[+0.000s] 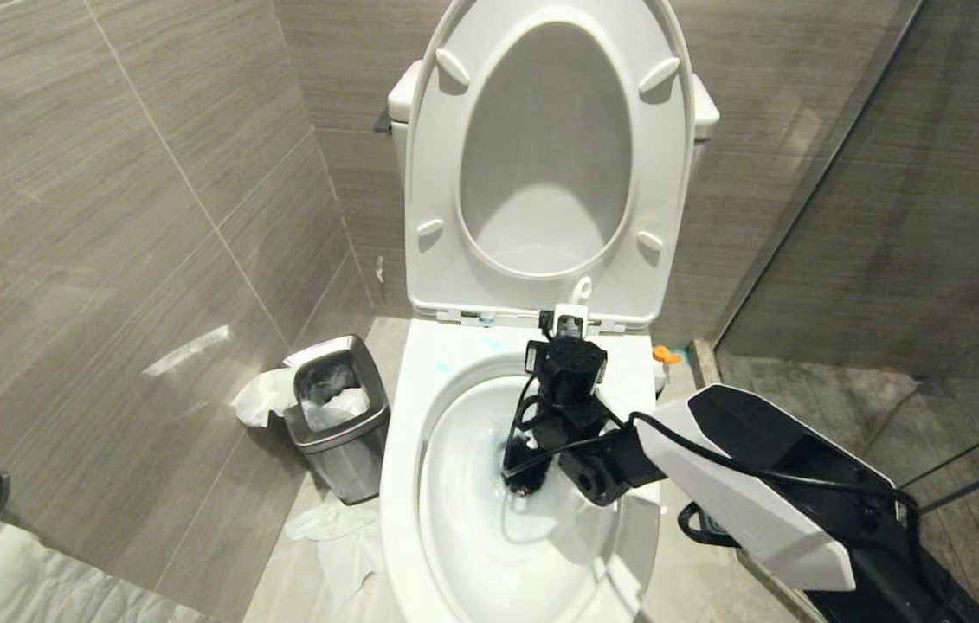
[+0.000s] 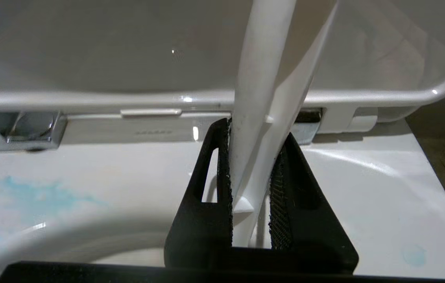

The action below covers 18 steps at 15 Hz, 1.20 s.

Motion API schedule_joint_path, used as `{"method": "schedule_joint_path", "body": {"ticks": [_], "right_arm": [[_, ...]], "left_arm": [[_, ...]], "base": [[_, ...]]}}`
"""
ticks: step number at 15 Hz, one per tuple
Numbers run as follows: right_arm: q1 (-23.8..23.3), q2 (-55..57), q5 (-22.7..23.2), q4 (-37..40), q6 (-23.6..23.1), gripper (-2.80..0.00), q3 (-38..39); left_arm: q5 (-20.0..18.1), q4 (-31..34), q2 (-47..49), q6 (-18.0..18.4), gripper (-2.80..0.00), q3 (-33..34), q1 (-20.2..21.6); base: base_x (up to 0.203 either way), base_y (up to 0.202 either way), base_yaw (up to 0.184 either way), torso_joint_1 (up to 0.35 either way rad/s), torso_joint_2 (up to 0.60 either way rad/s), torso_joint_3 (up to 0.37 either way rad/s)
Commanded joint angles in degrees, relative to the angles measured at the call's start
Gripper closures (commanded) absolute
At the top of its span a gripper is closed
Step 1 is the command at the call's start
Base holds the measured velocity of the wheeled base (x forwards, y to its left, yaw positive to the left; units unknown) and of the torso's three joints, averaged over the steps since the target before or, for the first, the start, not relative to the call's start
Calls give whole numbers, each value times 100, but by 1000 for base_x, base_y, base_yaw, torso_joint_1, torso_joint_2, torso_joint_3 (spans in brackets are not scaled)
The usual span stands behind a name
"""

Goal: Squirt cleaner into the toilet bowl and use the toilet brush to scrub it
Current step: Scrub the toilet bowl

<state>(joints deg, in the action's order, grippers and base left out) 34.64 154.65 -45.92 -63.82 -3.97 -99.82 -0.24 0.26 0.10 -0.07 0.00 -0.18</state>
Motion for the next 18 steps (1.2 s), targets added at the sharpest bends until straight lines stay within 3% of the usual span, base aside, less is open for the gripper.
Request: {"method": "schedule_joint_path", "body": {"ticks": [1,8,12,18], "right_arm": [[124,-655,-31,-103,40,0,963],[500,-1565,-143,-1431,30,0,2118],[591,-2333,-110,-1519,-7,0,3040],[726,-3224,130,-1419,-159,0,3827]], "left_arm": [[-2,0,4,-1,0,9,1],[-2,0,-1,-1,0,11,1],[-2,0,-1,-1,0,9,1],[-2,0,6,-1,0,9,1]], "base": [[0,0,0,0,0,0],[0,0,0,0,0,0],[0,0,0,0,0,0],[0,0,0,0,0,0]]}}
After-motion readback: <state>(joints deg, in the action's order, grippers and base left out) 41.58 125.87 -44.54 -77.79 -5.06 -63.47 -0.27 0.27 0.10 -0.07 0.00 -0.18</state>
